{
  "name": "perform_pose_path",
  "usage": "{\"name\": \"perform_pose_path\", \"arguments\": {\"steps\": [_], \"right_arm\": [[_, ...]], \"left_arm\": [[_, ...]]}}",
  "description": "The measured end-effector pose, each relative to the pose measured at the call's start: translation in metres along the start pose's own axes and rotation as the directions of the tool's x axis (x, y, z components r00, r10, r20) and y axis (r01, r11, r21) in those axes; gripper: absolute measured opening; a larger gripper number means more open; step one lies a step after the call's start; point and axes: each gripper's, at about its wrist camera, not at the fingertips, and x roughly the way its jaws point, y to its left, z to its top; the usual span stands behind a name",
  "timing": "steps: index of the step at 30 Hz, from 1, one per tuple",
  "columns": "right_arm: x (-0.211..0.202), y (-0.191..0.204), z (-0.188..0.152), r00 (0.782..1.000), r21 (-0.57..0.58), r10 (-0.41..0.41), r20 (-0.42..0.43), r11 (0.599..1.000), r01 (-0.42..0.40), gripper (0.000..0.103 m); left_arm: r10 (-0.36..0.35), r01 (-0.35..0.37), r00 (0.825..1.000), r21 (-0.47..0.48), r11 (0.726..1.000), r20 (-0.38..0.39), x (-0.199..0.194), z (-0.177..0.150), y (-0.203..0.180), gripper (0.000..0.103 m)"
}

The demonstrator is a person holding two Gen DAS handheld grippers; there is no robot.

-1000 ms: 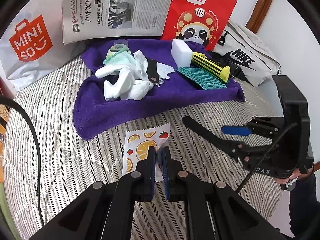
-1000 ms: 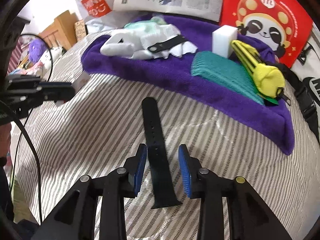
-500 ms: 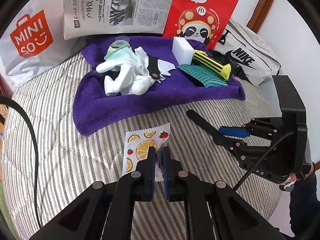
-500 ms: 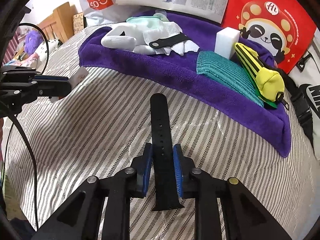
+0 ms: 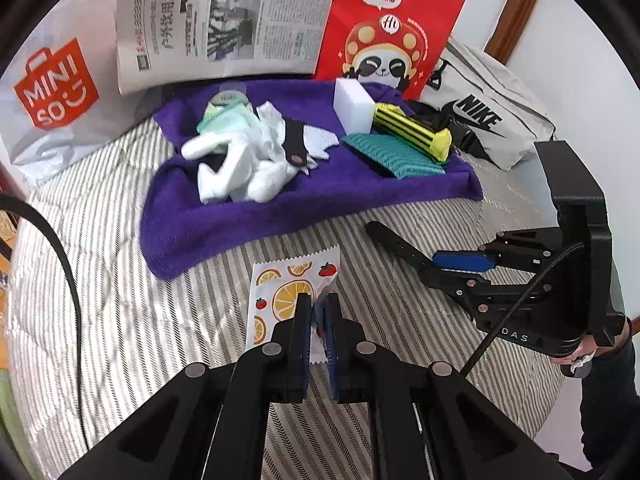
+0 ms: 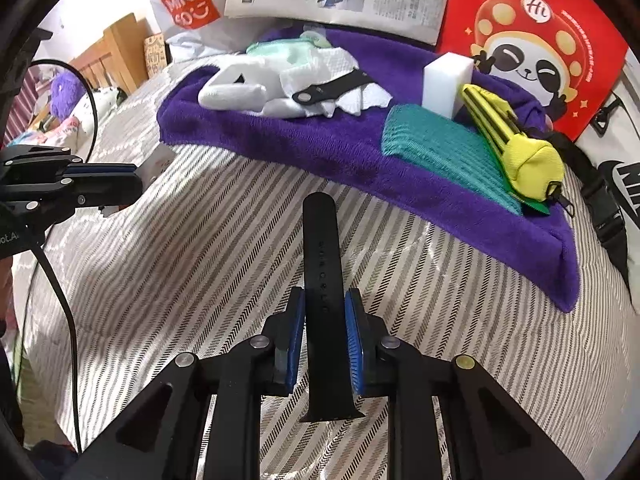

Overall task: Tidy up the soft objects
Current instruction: 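Carry the sachet with the left gripper while the right gripper carries the strap toward the towel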

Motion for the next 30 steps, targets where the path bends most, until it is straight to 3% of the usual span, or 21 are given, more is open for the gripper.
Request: {"name": "perform_pose_path", "arguments": {"steps": [17, 30], "right_arm": [[-0.044, -0.009, 0.017, 0.998, 0.001, 0.040, 0.056, 0.999, -0.041, 0.020], [-0.059, -0.035, 0.049, 0.994, 0.043, 0.024, 0.111, 0.999, -0.029, 0.020]], "left_arm": [[-0.016, 0.015, 0.998, 0.008, 1.000, 0.066, -0.022, 0.033, 0.003, 0.008], [-0.019, 0.018, 0.997, 0.019, 1.000, 0.080, -0.021, 0.066, 0.004, 0.008]]}}
